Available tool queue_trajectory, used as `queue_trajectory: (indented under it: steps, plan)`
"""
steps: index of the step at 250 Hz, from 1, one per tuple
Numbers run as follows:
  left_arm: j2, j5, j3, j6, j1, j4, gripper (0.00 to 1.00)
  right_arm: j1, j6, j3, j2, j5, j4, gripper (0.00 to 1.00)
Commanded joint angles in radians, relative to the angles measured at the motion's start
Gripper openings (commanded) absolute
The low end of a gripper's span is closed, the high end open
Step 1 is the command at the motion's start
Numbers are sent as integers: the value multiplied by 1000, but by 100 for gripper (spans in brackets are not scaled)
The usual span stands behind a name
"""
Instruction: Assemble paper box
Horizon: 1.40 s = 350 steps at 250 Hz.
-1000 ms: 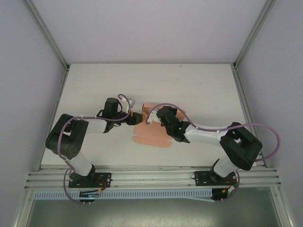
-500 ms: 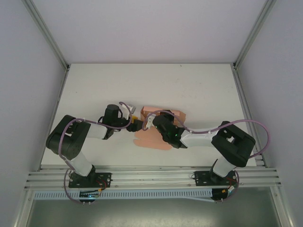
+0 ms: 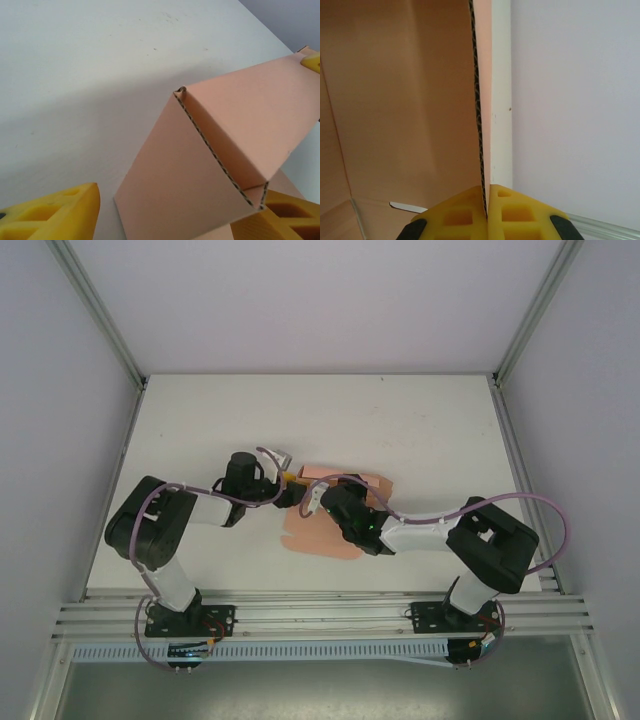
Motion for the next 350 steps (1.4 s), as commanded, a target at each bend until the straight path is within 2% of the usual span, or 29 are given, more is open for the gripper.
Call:
queue_trajectory:
  steps: [1,14,34,85,95,102,132,173,207,235,252,274,324,350]
  plan:
    - [29,-40,31,9,-7,92,63,13,50,-5,16,-130,-161,0]
    - [37,-86,37,17,-23,95,54,8,57,-2,22,-133,-158,0]
    - [51,-167,49,37,-52,89,46,2,79,11,28,-150,-180,0]
    - [86,-291,60,25,-79,82,22,-9,123,23,6,-178,-223,0]
    - [94,-320,57,19,-82,89,13,-11,133,25,1,-183,-231,0]
    - [99,-352,58,13,-87,90,0,-12,138,26,-3,-186,-238,0]
    - [123,-445,70,15,-107,72,0,-15,147,26,-4,-174,-246,0]
    - [154,-655,101,33,-166,1,0,-17,173,32,-4,-159,-245,0]
    - [177,-798,119,-10,-186,-72,0,-21,193,39,-12,-159,-248,0]
    - [190,-865,91,-31,-200,-47,0,-28,200,42,-17,-160,-248,0]
    - [204,-974,87,-43,-220,-40,0,-29,203,47,-15,-158,-254,0]
    - [214,-1058,100,-40,-235,-66,0,-30,213,56,-10,-154,-269,0]
    - [231,-1091,125,-74,-239,-128,0,-35,227,69,-10,-148,-289,0]
    - [235,-1046,140,-81,-239,-154,0,-37,229,73,-8,-143,-300,0]
